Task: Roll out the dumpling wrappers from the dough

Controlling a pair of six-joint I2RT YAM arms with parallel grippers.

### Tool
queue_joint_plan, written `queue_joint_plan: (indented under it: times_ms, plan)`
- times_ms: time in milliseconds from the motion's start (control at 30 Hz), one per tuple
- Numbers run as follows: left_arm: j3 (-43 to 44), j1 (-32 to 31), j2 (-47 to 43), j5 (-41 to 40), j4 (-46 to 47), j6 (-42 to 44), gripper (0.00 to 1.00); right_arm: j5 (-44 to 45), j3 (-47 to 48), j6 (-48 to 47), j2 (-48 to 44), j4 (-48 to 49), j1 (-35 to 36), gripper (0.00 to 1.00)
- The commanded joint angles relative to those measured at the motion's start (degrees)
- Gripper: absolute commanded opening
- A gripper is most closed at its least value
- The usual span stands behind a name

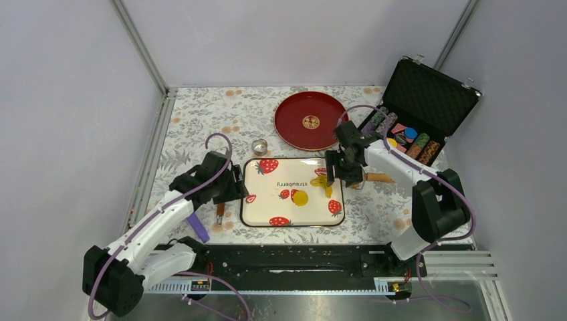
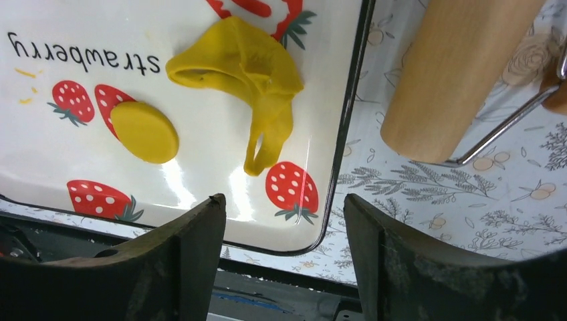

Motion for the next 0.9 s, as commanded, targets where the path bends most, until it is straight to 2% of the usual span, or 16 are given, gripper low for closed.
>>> queue_joint_plan:
  times_ms: [0, 200, 333, 500, 733, 867]
  plan:
    - [4.8, 1.8, 4.2, -11.0, -7.5, 1.4, 0.61, -3.9, -3.9, 1.2, -4.2, 1.3, -1.8, 0.73]
    - [7.2, 5.9, 11.7, -13.1, -9.2, 2.8, 0.67, -8.6, -9.7, 1.9, -7.4, 4.1, -5.1, 0.75]
    - [7.1, 10.2, 17.0, -9.8, -7.5, 4.5, 0.67, -10.4, -11.7, 1.9, -8.7, 4.8, -6.7, 0.76]
    - [7.7, 13.0, 23.8, -10.3, -6.7, 5.5, 0.64, -11.9, -12.0, 1.7, -9.6, 4.8, -8.1, 0.76]
    - [6.4, 13.5, 30.3, -6.3, -2.9, 6.7, 0.50, -14.0, -11.2, 2.0, -10.1, 4.9, -9.4, 0.77]
    - [5.5, 13.5, 32.1, -3.9, -1.5, 6.4, 0.32, -14.8, -10.7, 2.3, -9.8, 4.9, -9.6, 0.77]
